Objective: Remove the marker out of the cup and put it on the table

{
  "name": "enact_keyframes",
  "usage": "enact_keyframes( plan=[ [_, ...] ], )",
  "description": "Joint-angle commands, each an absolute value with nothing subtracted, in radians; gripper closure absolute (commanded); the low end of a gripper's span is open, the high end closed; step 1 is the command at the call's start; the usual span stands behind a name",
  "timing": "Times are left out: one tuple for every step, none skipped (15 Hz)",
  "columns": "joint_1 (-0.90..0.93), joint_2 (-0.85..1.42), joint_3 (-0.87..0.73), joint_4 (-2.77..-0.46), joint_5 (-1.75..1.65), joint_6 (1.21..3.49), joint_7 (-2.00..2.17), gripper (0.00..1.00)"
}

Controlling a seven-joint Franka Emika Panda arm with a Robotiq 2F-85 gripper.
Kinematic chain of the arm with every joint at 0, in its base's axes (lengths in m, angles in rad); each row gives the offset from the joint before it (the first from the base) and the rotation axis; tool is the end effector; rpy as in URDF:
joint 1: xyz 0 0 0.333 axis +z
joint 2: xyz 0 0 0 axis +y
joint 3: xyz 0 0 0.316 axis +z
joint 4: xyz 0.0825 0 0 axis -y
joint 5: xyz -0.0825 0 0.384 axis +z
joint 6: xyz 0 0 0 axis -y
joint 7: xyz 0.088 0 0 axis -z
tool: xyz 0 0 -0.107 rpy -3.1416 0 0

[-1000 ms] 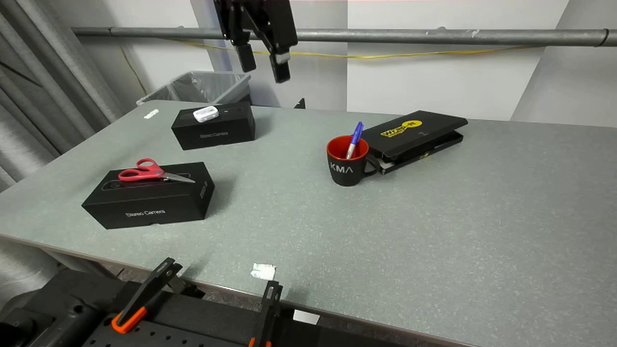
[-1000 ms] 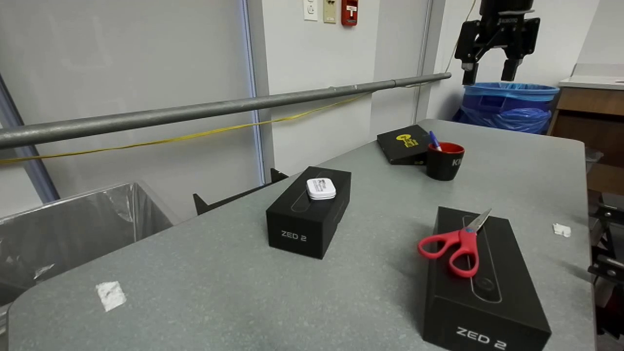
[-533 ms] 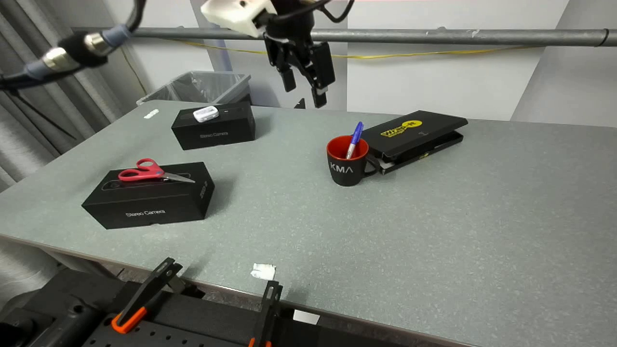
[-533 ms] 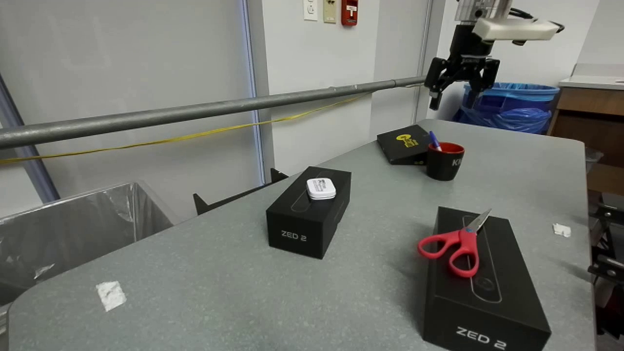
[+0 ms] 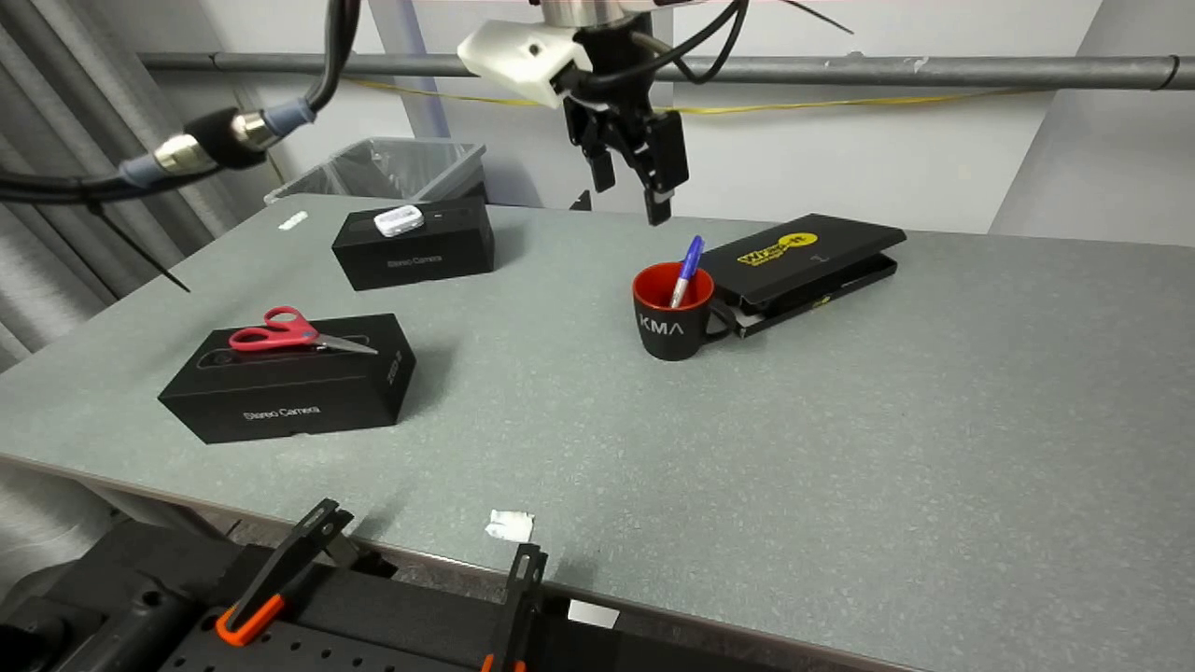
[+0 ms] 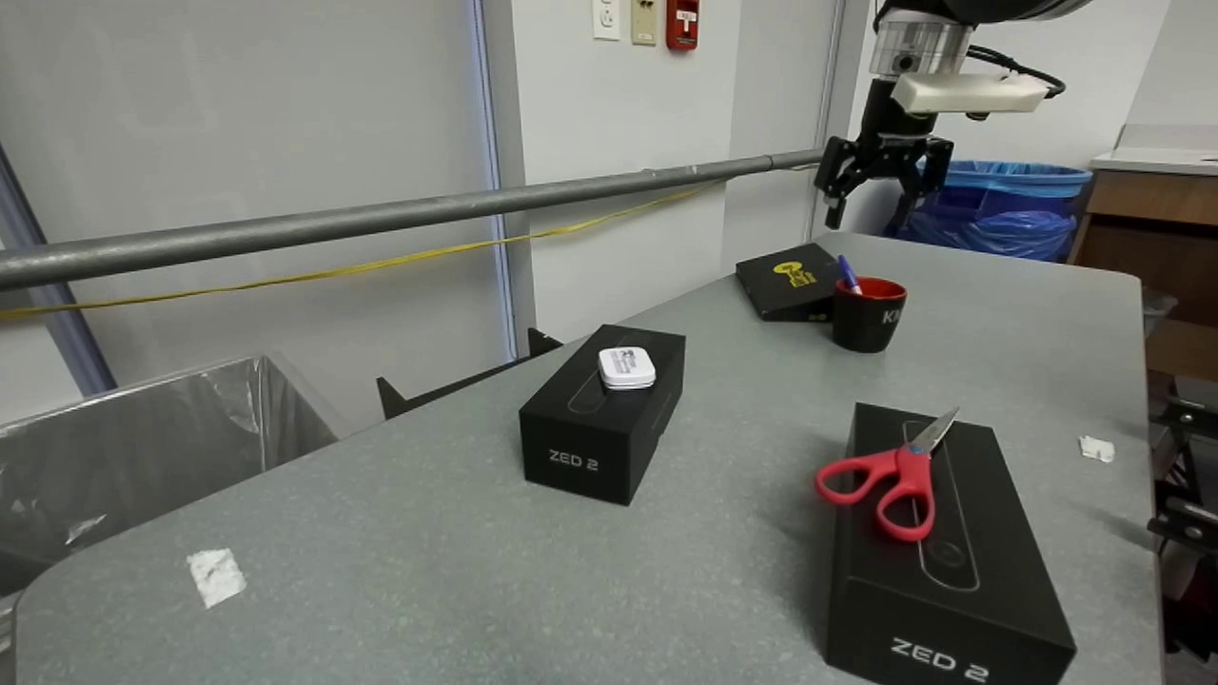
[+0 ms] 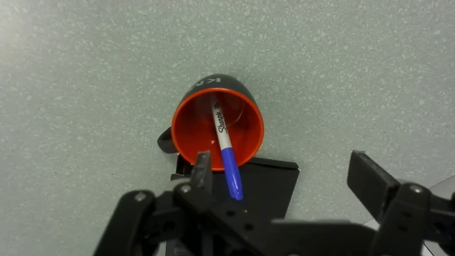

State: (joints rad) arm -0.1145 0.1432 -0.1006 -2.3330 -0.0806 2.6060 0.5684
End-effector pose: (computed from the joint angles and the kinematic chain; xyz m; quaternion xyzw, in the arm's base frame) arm 0.5179 -0.1115 0.2884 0.9344 -0.3490 0.0692 0.0180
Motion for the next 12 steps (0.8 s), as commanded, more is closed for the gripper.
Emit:
enact_keyframes(
  plan=[
    [-0.074,0.160,-0.149,-2.347,-0.195,2.704,0.622,0.00],
    [-0.070,0.177,-0.162,-2.343,-0.229,2.729,0.626,0.00],
    [-0.064,0.196,-0.178,-2.338,-0.267,2.757,0.635,0.00],
    [-0.057,0.213,-0.194,-2.332,-0.300,2.778,0.645,0.00],
    [-0.047,0.232,-0.214,-2.325,-0.334,2.801,0.660,0.00],
    [-0.035,0.253,-0.235,-2.318,-0.364,2.829,0.678,0.00],
    [-0.023,0.272,-0.254,-2.311,-0.383,2.844,0.685,0.00],
    [-0.005,0.292,-0.280,-2.304,-0.406,2.864,0.704,0.00],
    [0.013,0.310,-0.303,-2.299,-0.421,2.877,0.718,0.00],
    [0.029,0.325,-0.322,-2.296,-0.425,2.895,0.723,0.00],
    [0.040,0.339,-0.332,-2.295,-0.415,2.915,0.718,0.00],
    [0.055,0.353,-0.345,-2.292,-0.400,2.931,0.719,0.00]
  ],
)
